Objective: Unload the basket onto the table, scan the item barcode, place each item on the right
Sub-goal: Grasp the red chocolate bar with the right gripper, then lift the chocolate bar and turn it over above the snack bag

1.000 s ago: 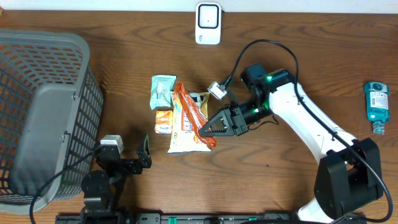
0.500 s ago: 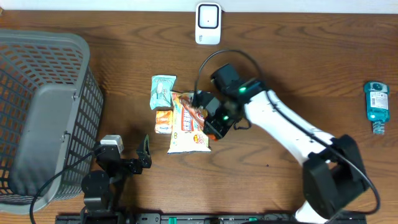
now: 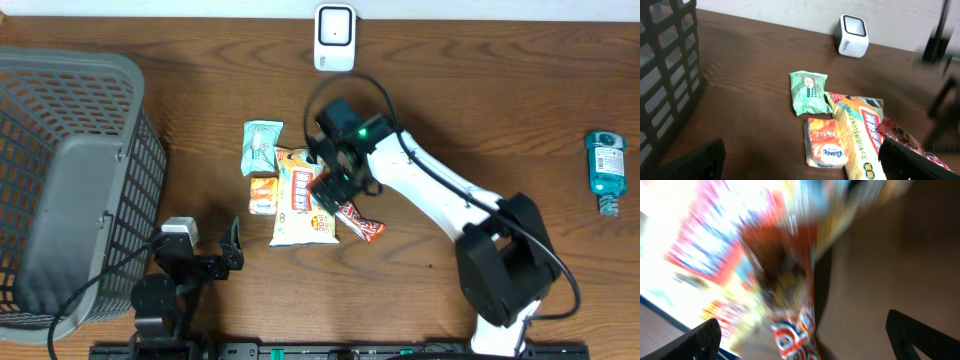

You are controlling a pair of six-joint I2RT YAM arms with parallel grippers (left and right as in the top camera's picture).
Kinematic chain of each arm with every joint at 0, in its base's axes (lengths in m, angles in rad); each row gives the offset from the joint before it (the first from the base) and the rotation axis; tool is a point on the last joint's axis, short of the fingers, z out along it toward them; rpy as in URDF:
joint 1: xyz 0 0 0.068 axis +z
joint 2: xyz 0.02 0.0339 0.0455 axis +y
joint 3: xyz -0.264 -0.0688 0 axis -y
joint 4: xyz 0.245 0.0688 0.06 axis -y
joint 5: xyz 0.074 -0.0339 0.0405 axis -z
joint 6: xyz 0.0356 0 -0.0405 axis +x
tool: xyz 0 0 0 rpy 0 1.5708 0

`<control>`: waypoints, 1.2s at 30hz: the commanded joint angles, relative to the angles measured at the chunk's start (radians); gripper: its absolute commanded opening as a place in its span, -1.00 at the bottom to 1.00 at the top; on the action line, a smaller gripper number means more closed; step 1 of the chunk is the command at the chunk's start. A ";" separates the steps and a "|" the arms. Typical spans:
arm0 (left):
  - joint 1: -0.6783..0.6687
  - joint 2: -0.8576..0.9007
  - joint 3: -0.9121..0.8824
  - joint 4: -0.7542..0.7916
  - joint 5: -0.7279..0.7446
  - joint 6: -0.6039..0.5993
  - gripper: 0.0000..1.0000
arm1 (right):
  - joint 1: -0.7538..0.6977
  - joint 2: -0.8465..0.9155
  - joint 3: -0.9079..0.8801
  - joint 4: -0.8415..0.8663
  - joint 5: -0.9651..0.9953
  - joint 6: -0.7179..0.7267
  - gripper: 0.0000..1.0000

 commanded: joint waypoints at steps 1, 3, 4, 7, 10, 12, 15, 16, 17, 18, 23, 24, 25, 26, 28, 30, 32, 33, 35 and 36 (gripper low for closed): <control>-0.001 -0.002 -0.016 -0.022 0.013 -0.012 0.96 | 0.063 -0.074 0.053 0.018 0.076 0.043 0.98; -0.001 -0.002 -0.016 -0.022 0.013 -0.012 0.96 | 0.096 -0.064 0.027 0.036 0.172 0.033 0.88; -0.001 -0.002 -0.016 -0.022 0.013 -0.012 0.95 | 0.105 -0.059 0.013 0.042 0.200 0.033 0.83; -0.001 -0.002 -0.016 -0.022 0.013 -0.012 0.96 | 0.144 -0.031 -0.064 0.078 0.277 0.045 0.69; -0.001 -0.002 -0.016 -0.022 0.013 -0.012 0.96 | 0.177 -0.006 -0.114 0.100 0.341 0.062 0.65; -0.001 -0.002 -0.016 -0.022 0.013 -0.012 0.96 | 0.200 0.017 -0.132 0.109 0.422 0.090 0.63; -0.001 -0.002 -0.016 -0.022 0.013 -0.012 0.96 | 0.223 0.048 -0.134 0.113 0.522 0.115 0.55; -0.001 -0.002 -0.016 -0.022 0.013 -0.012 0.96 | 0.228 0.055 -0.134 0.114 0.547 0.122 0.51; -0.001 -0.002 -0.016 -0.022 0.013 -0.012 0.95 | 0.230 0.067 -0.134 0.117 0.565 0.126 0.46; -0.001 -0.002 -0.016 -0.022 0.013 -0.012 0.96 | 0.231 0.078 -0.134 0.119 0.571 0.127 0.39; -0.001 -0.002 -0.016 -0.022 0.013 -0.012 0.96 | 0.230 0.158 -0.134 0.092 0.553 0.131 0.08; -0.001 -0.002 -0.016 -0.022 0.013 -0.012 0.96 | 0.233 0.176 -0.134 0.080 0.535 0.131 0.01; -0.001 -0.002 -0.016 -0.022 0.013 -0.012 0.96 | 0.235 0.191 -0.134 0.067 0.504 0.131 -0.10; -0.001 -0.002 -0.016 -0.022 0.013 -0.012 0.96 | 0.236 0.204 -0.134 0.056 0.455 0.130 -0.22; -0.001 -0.002 -0.016 -0.022 0.013 -0.012 0.96 | 0.233 0.212 -0.134 0.042 0.367 0.131 -0.63; -0.001 -0.002 -0.016 -0.022 0.013 -0.012 0.96 | 0.219 0.207 -0.127 0.034 0.275 0.159 -0.98; -0.001 -0.002 -0.016 -0.022 0.013 -0.012 0.96 | 0.204 0.198 -0.092 0.002 0.244 0.184 -0.98; -0.001 -0.002 -0.016 -0.022 0.013 -0.012 0.96 | 0.195 0.190 -0.060 -0.030 0.221 0.187 -0.98; -0.001 -0.002 -0.016 -0.022 0.013 -0.012 0.96 | 0.164 0.171 0.033 -0.117 0.117 0.175 -0.98; -0.001 -0.002 -0.016 -0.022 0.013 -0.012 0.96 | 0.140 0.161 0.093 -0.169 0.018 0.137 -0.98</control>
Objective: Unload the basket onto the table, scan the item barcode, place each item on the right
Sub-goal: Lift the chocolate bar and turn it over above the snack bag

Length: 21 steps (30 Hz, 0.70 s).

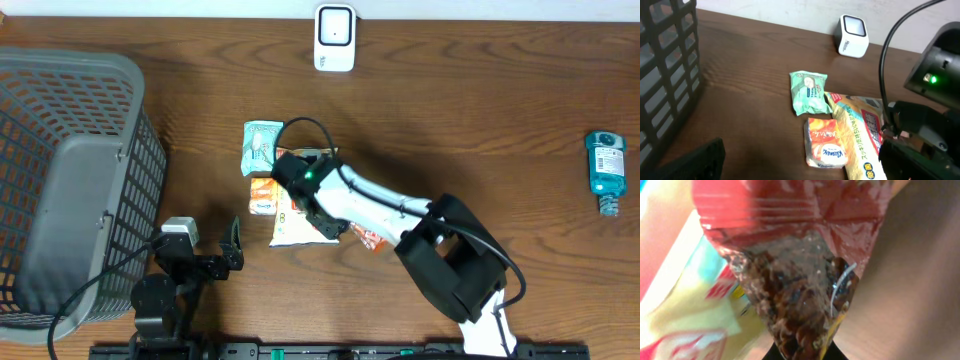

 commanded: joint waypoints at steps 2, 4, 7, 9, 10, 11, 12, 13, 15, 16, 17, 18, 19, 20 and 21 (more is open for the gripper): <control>-0.001 -0.002 -0.016 -0.021 0.013 -0.012 0.96 | -0.100 -0.014 0.235 -0.171 -0.517 -0.121 -0.98; -0.001 -0.002 -0.016 -0.021 0.013 -0.012 0.96 | -0.151 -0.019 0.315 -0.245 -0.707 -0.188 -0.98; -0.001 -0.002 -0.016 -0.021 0.013 -0.012 0.95 | -0.230 -0.019 0.368 -0.302 -1.057 -0.272 -0.98; -0.001 -0.002 -0.016 -0.021 0.013 -0.012 0.96 | -0.271 -0.016 0.366 -0.305 -1.274 -0.326 -0.98; -0.001 -0.002 -0.016 -0.021 0.013 -0.012 0.96 | -0.292 -0.014 0.361 -0.308 -1.397 -0.379 -0.98; -0.001 -0.002 -0.016 -0.021 0.013 -0.012 0.96 | -0.303 -0.014 0.356 -0.310 -1.468 -0.410 -0.98; -0.001 -0.002 -0.016 -0.021 0.013 -0.012 0.96 | -0.313 -0.014 0.348 -0.310 -1.535 -0.433 -0.98; -0.001 -0.002 -0.016 -0.021 0.013 -0.012 0.95 | -0.319 -0.014 0.344 -0.310 -1.584 -0.440 -0.98; -0.001 -0.002 -0.016 -0.021 0.013 -0.012 0.96 | -0.321 -0.014 0.339 -0.314 -1.696 -0.441 -0.98; -0.001 -0.002 -0.016 -0.021 0.013 -0.012 0.96 | -0.317 -0.014 0.338 -0.315 -1.758 -0.449 -0.98; -0.001 -0.002 -0.016 -0.021 0.013 -0.012 0.96 | -0.311 -0.014 0.339 -0.317 -1.765 -0.429 -0.98; -0.001 -0.002 -0.016 -0.021 0.013 -0.012 0.96 | -0.305 -0.014 0.340 -0.315 -1.765 -0.401 -0.98; -0.001 -0.002 -0.016 -0.021 0.013 -0.012 0.95 | -0.299 -0.016 0.340 -0.330 -1.765 -0.380 -0.98; -0.001 -0.002 -0.016 -0.021 0.013 -0.012 0.96 | -0.293 -0.016 0.340 -0.345 -1.765 -0.379 -0.98; -0.001 -0.002 -0.016 -0.021 0.013 -0.012 0.96 | -0.286 -0.016 0.340 -0.364 -1.765 -0.380 -0.98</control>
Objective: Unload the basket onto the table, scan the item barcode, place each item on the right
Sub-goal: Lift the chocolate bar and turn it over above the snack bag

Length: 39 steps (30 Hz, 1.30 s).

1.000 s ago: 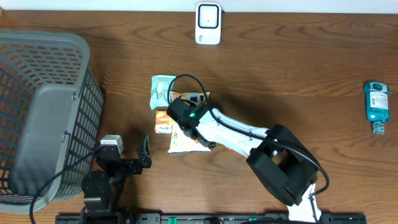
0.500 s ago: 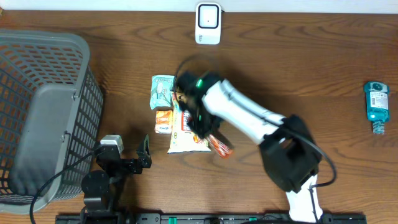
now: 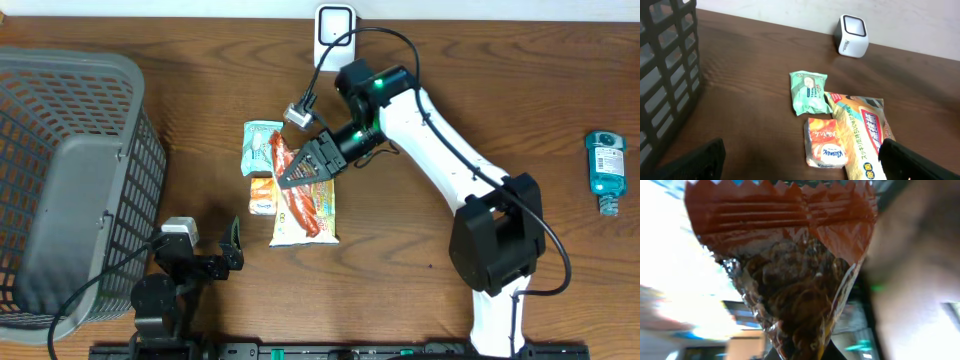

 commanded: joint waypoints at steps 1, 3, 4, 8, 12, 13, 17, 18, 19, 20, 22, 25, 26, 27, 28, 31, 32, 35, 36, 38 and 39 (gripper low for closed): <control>-0.001 -0.002 -0.016 -0.022 0.013 -0.012 0.96 | 0.027 -0.003 -0.007 -0.040 -0.150 0.000 -0.97; -0.001 -0.002 -0.016 -0.022 0.013 -0.012 0.96 | 0.039 -0.003 -0.007 -0.076 -0.150 0.000 -0.98; -0.001 -0.002 -0.016 -0.022 0.013 -0.012 0.96 | 0.043 -0.003 -0.007 -0.093 -0.150 0.000 -0.98; -0.001 -0.002 -0.016 -0.022 0.013 -0.012 0.96 | 0.055 -0.003 -0.007 -0.209 -0.150 0.001 -0.98; -0.001 -0.002 -0.016 -0.022 0.013 -0.012 0.96 | 0.050 -0.003 -0.007 -0.289 -0.150 0.000 -0.98; -0.001 -0.002 -0.016 -0.022 0.013 -0.012 0.96 | 0.048 -0.003 -0.007 -0.298 -0.150 0.000 -0.98; -0.001 -0.002 -0.016 -0.022 0.013 -0.012 0.95 | 0.048 -0.003 -0.007 -0.311 -0.150 0.001 -0.98; -0.001 -0.002 -0.016 -0.022 0.013 -0.012 0.96 | 0.048 -0.003 -0.007 -0.311 -0.150 0.001 -0.98; -0.001 -0.002 -0.016 -0.022 0.013 -0.012 0.96 | 0.048 -0.003 -0.007 -0.311 -0.150 0.001 -0.97; -0.001 -0.002 -0.016 -0.022 0.013 -0.012 0.96 | 0.048 -0.003 -0.007 -0.311 -0.150 0.001 -0.98; -0.001 -0.002 -0.016 -0.022 0.013 -0.012 0.96 | 0.045 -0.003 -0.007 -0.306 -0.150 -0.012 -0.97; -0.001 -0.002 -0.016 -0.022 0.013 -0.012 0.95 | 0.045 -0.003 -0.007 -0.291 -0.150 -0.023 -0.97; -0.001 -0.002 -0.016 -0.022 0.013 -0.012 0.96 | 0.045 -0.003 -0.007 -0.282 -0.150 -0.022 -0.98; -0.001 -0.002 -0.016 -0.022 0.013 -0.012 0.96 | 0.045 -0.003 -0.007 -0.279 -0.150 -0.021 -0.98; -0.001 -0.002 -0.016 -0.022 0.013 -0.012 0.95 | 0.044 -0.003 -0.007 -0.280 -0.150 -0.020 -0.98; -0.001 -0.002 -0.016 -0.022 0.013 -0.012 0.96 | 0.044 -0.003 -0.007 -0.280 -0.150 0.008 -0.97; -0.001 -0.002 -0.016 -0.022 0.013 -0.012 0.95 | 0.044 -0.003 -0.007 -0.281 -0.150 0.019 -0.97; -0.001 -0.002 -0.016 -0.022 0.013 -0.012 0.96 | 0.043 -0.003 -0.007 -0.281 -0.150 0.070 -0.97; -0.001 -0.002 -0.016 -0.022 0.013 -0.012 0.96 | 0.042 -0.003 -0.007 -0.282 -0.150 0.103 -0.97; -0.001 -0.002 -0.016 -0.022 0.013 -0.012 0.96 | 0.037 -0.003 -0.007 -0.296 -0.150 0.206 -0.98; -0.001 -0.002 -0.016 -0.022 0.013 -0.012 0.96 | 0.033 -0.003 -0.007 -0.307 -0.150 0.275 -0.98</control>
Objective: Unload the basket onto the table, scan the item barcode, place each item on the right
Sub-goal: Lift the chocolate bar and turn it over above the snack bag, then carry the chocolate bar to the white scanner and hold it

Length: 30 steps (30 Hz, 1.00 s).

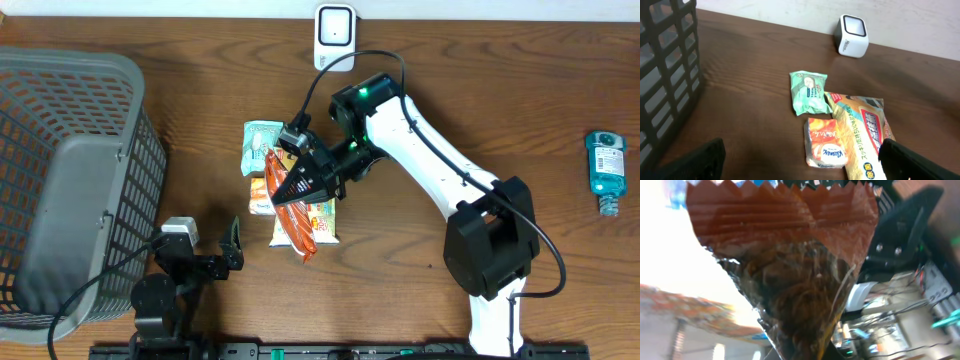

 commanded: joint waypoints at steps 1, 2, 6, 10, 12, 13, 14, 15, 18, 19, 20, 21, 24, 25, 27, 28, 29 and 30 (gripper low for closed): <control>-0.001 -0.002 -0.016 -0.022 0.013 -0.012 0.96 | -0.017 -0.003 -0.002 -0.014 -0.035 0.214 -0.98; -0.001 -0.002 -0.016 -0.022 0.013 -0.012 0.95 | -0.022 -0.003 -0.002 -0.014 -0.035 0.258 -0.98; -0.001 -0.002 -0.016 -0.022 0.013 -0.012 0.96 | -0.036 -0.003 -0.002 -0.013 -0.035 0.415 -0.98; -0.001 -0.002 -0.016 -0.022 0.013 -0.012 0.96 | -0.043 -0.003 -0.002 -0.014 -0.035 0.418 -0.98; -0.001 -0.002 -0.016 -0.022 0.013 -0.012 0.96 | -0.043 -0.003 -0.002 -0.002 -0.031 0.409 -0.98; -0.001 -0.002 -0.016 -0.022 0.013 -0.012 0.95 | -0.043 -0.003 -0.002 0.046 -0.013 0.376 -0.98; -0.001 -0.002 -0.016 -0.022 0.013 -0.012 0.96 | -0.043 -0.003 -0.002 0.209 0.108 0.335 -0.97; -0.001 -0.002 -0.016 -0.022 0.013 -0.012 0.96 | -0.043 -0.003 -0.002 0.266 0.246 0.331 -0.97; -0.001 -0.002 -0.016 -0.022 0.013 -0.012 0.96 | -0.042 -0.003 -0.001 0.397 0.695 0.412 -0.98; -0.001 -0.002 -0.016 -0.022 0.013 -0.012 0.96 | -0.044 -0.003 0.000 0.438 0.756 0.444 -0.97; -0.001 -0.002 -0.016 -0.022 0.013 -0.012 0.96 | -0.048 -0.003 0.004 0.480 0.766 0.442 -0.98; -0.001 -0.002 -0.016 -0.022 0.013 -0.012 0.96 | -0.053 -0.003 0.014 0.536 0.766 0.423 -0.98; -0.001 -0.002 -0.016 -0.022 0.013 -0.012 0.96 | -0.071 -0.003 0.058 0.702 0.833 0.406 -0.98; -0.001 -0.002 -0.016 -0.022 0.013 -0.012 0.96 | -0.075 -0.003 0.072 0.750 0.899 0.407 -0.98; -0.001 -0.002 -0.016 -0.022 0.013 -0.012 0.96 | -0.079 -0.003 0.098 0.841 1.071 0.407 -0.98; -0.001 -0.002 -0.016 -0.022 0.013 -0.012 0.96 | -0.079 -0.003 0.108 0.892 1.168 0.406 -0.98; -0.001 -0.002 -0.016 -0.022 0.013 -0.012 0.96 | -0.079 -0.003 0.114 0.927 1.226 0.406 -0.98; -0.001 -0.002 -0.016 -0.022 0.013 -0.012 0.96 | -0.079 -0.002 0.118 0.977 1.296 0.406 -0.98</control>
